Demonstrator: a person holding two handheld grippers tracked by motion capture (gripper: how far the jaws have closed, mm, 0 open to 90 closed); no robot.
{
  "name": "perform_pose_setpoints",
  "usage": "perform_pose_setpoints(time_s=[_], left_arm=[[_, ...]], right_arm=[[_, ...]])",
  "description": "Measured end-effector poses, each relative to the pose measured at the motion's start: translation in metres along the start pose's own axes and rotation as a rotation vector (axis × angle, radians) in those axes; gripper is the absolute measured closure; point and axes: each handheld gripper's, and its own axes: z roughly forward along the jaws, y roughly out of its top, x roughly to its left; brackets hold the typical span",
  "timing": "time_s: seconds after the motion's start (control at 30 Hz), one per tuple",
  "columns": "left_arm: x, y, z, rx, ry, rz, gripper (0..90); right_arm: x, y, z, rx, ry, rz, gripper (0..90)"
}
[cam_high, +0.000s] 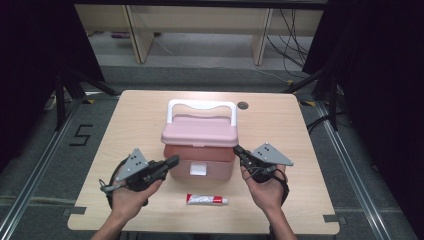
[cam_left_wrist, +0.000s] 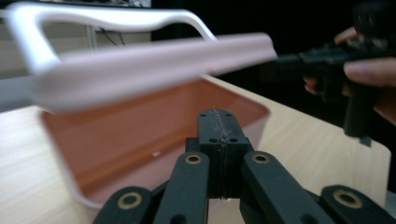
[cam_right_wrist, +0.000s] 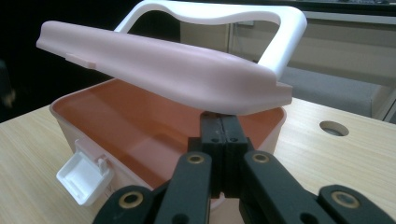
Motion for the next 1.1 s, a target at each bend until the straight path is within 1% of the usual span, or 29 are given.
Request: perform_pose_setpoints(time_s=[0.03, 0.07, 0.1, 0.13, 0.17, 0.2, 0.23, 0.27, 0.3, 0.37, 0.4, 0.43, 0.47, 0.5, 0.53, 0.57, 0.6, 0.63, 0.67, 0.7, 0.73, 0.8, 0.83, 0.9, 0.97, 1.0, 1.03, 1.07, 1.1], left_arm=[[-0.002, -0.005, 0.004, 0.009, -0.012, 0.001, 90.0], [-0.004, -0.008, 0.007, 0.015, -0.022, 0.007, 90.0], [-0.007, -0.014, 0.013, 0.024, -0.035, 0.019, 90.0], [-0.008, -0.017, 0.016, 0.023, -0.045, 0.025, 90.0], [-0.009, -0.02, 0.019, 0.026, -0.054, 0.035, 90.0], [-0.009, -0.023, 0.023, 0.026, -0.062, 0.047, 90.0], [-0.009, -0.024, 0.026, 0.032, -0.056, 0.056, 90.0], [-0.009, -0.026, 0.029, 0.03, -0.053, 0.057, 90.0], [-0.008, -0.027, 0.031, 0.032, -0.05, 0.058, 90.0], [-0.007, -0.03, 0.037, 0.035, -0.042, 0.069, 90.0], [-0.007, -0.031, 0.039, 0.036, -0.042, 0.071, 90.0], [-0.007, -0.033, 0.041, 0.042, -0.043, 0.065, 90.0], [-0.008, -0.034, 0.043, 0.05, -0.045, 0.072, 90.0], [-0.009, -0.035, 0.044, 0.048, -0.048, 0.074, 90.0], [-0.01, -0.036, 0.046, 0.048, -0.05, 0.081, 90.0], [-0.01, -0.037, 0.047, 0.053, -0.047, 0.085, 90.0], [-0.011, -0.037, 0.047, 0.053, -0.042, 0.087, 90.0], [-0.011, -0.037, 0.049, 0.042, -0.044, 0.088, 90.0], [-0.011, -0.037, 0.049, 0.051, -0.035, 0.093, 90.0], [-0.01, -0.038, 0.05, 0.049, -0.031, 0.097, 90.0], [-0.01, -0.038, 0.051, 0.045, -0.031, 0.103, 90.0], [-0.01, -0.038, 0.052, 0.052, -0.026, 0.108, 90.0], [-0.01, -0.039, 0.053, 0.043, -0.03, 0.105, 90.0], [-0.01, -0.039, 0.053, 0.046, -0.031, 0.112, 90.0], [-0.01, -0.04, 0.053, 0.042, -0.029, 0.116, 90.0], [-0.01, -0.04, 0.053, 0.041, -0.029, 0.116, 90.0], [-0.01, -0.04, 0.053, 0.04, -0.029, 0.116, 90.0], [-0.01, -0.04, 0.053, 0.039, -0.028, 0.113, 90.0], [-0.01, -0.04, 0.053, 0.038, -0.027, 0.113, 90.0]], right_arm=[[0.0, 0.0, 0.0, 0.0, -0.001, 0.002, 90.0], [-0.001, 0.001, 0.001, -0.003, 0.0, -0.014, 90.0], [0.0, 0.001, 0.0, 0.0, -0.005, 0.01, 90.0], [0.0, 0.001, -0.001, 0.002, -0.016, 0.007, 90.0], [-0.001, 0.002, -0.001, 0.001, -0.021, -0.01, 90.0], [-0.001, 0.002, -0.001, 0.003, -0.01, -0.005, 90.0], [-0.001, 0.003, 0.0, -0.002, -0.016, -0.014, 90.0], [-0.001, 0.003, 0.0, -0.002, -0.016, -0.014, 90.0], [-0.001, 0.003, 0.0, 0.005, -0.011, 0.0, 90.0], [-0.001, 0.003, -0.001, 0.005, -0.02, -0.009, 90.0], [-0.002, 0.003, 0.0, 0.005, -0.01, -0.013, 90.0], [-0.002, 0.004, 0.001, -0.001, -0.011, -0.016, 90.0], [-0.001, 0.004, 0.0, 0.002, -0.01, -0.003, 90.0], [-0.001, 0.004, 0.001, -0.002, -0.001, -0.004, 90.0], [-0.003, 0.005, 0.0, -0.005, -0.02, -0.035, 90.0], [-0.002, 0.006, 0.001, -0.005, -0.003, -0.01, 90.0], [-0.002, 0.006, 0.001, -0.004, -0.009, -0.015, 90.0], [-0.003, 0.007, 0.001, -0.007, -0.006, -0.013, 90.0], [-0.003, 0.008, 0.0, -0.004, -0.022, -0.022, 90.0], [-0.002, 0.009, 0.0, -0.002, -0.01, -0.01, 90.0], [-0.002, 0.009, 0.0, -0.002, -0.01, -0.01, 90.0], [-0.003, 0.009, 0.0, -0.005, -0.009, -0.025, 90.0], [-0.003, 0.009, 0.001, -0.011, -0.008, -0.022, 90.0], [-0.003, 0.009, 0.001, -0.013, -0.006, -0.023, 90.0], [-0.002, 0.01, 0.0, 0.0, -0.014, -0.004, 90.0], [-0.003, 0.011, 0.0, -0.005, -0.017, -0.016, 90.0], [-0.003, 0.011, 0.0, -0.005, -0.017, -0.016, 90.0], [-0.003, 0.011, 0.0, -0.001, -0.021, -0.006, 90.0], [-0.004, 0.012, 0.001, -0.016, -0.016, -0.023, 90.0]])
